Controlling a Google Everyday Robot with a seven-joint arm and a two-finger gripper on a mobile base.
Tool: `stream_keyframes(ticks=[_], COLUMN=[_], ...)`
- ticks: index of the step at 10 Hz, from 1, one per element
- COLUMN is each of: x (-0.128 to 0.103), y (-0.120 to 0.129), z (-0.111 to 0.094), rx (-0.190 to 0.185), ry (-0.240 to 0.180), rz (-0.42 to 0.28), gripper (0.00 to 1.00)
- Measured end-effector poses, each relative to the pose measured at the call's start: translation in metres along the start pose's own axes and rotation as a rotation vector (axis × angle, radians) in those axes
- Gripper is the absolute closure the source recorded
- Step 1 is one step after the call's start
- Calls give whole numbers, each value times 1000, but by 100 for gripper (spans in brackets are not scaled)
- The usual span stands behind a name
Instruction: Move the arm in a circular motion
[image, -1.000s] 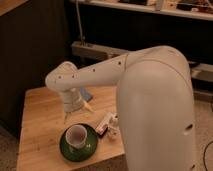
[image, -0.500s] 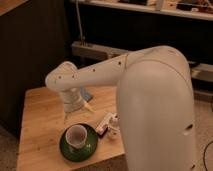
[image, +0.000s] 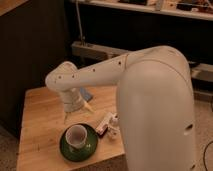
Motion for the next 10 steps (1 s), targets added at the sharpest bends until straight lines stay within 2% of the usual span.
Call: stream_keyframes(ticks=[7, 8, 10], x=[0, 0, -17], y=[0, 0, 3], z=[0, -2, -21], rx=[4, 12, 68], ry=[-1, -5, -37], rz=[-1, -6, -55], gripper=[20, 20, 20])
